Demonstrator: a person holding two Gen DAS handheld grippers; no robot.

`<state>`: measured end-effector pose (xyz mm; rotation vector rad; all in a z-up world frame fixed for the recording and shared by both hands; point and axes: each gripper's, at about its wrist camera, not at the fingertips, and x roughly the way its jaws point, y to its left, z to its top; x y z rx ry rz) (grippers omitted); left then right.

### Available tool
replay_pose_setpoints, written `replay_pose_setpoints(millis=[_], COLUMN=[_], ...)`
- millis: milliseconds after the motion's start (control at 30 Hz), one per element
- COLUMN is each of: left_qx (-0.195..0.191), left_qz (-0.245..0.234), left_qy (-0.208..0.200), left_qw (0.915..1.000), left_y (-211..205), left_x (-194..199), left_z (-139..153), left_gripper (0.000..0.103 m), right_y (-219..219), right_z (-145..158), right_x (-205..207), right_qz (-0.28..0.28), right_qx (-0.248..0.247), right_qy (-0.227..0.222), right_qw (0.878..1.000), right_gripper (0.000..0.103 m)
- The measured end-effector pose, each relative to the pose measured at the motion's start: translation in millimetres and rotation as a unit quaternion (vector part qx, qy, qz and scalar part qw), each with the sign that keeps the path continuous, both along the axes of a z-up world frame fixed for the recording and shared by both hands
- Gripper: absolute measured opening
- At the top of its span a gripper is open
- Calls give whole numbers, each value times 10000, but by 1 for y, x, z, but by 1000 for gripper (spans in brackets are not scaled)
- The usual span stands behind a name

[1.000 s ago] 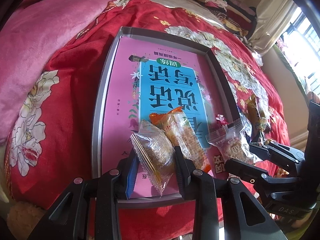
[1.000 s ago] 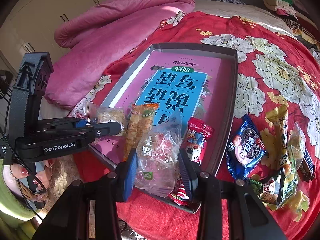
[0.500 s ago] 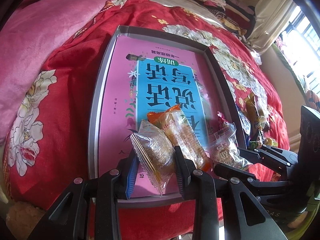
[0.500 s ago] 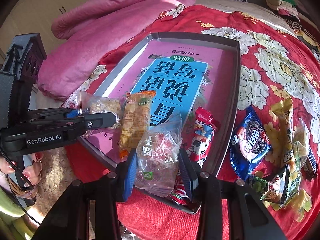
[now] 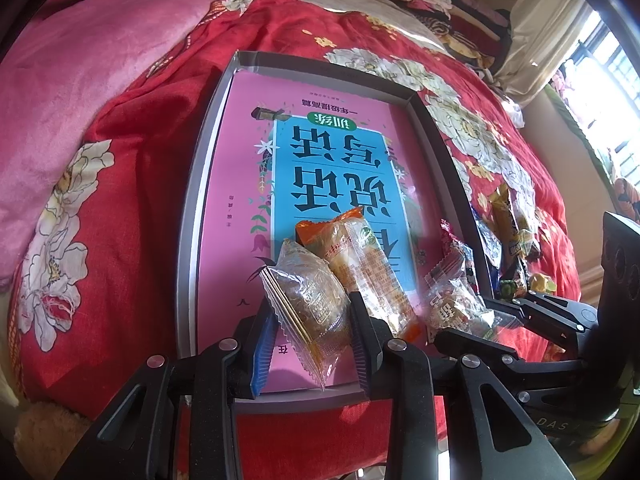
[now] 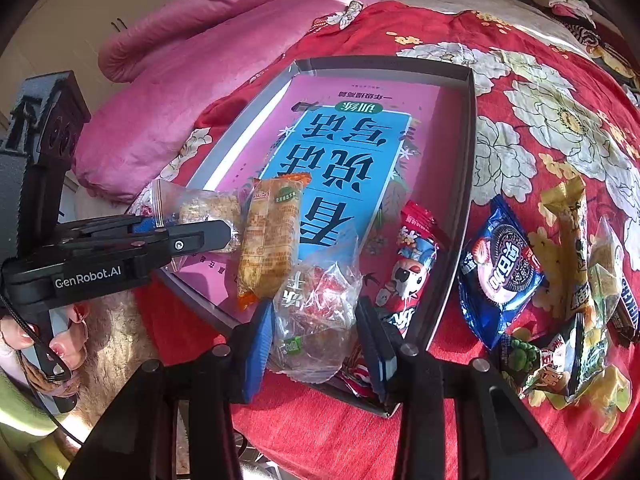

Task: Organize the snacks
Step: 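Open left tool to drop pastry bag in tray while right tool releases candy bag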

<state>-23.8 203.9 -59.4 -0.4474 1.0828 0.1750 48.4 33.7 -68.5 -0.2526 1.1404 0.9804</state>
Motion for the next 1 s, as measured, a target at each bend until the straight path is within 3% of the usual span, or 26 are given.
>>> replay_pose_setpoints(millis=[567, 700, 1000], left_qx=[-13, -4, 53], left_qz=[79, 125, 264], left_qy=[-6, -12, -112], left_qw=[10000, 9999, 9996], left_y=[4, 6, 13], left_x=[-3, -4, -7], left_z=[6, 8, 20], left_gripper=[38, 47, 55], right_y=[-17, -18, -19], right_z=[11, 14, 23], right_x=[6, 5, 4], right_qz=[-197, -210, -206], right_qx=[126, 156, 249], right_qy=[-49, -59, -151], right_qw=[9997, 9996, 9994], right_gripper=[43, 44, 46])
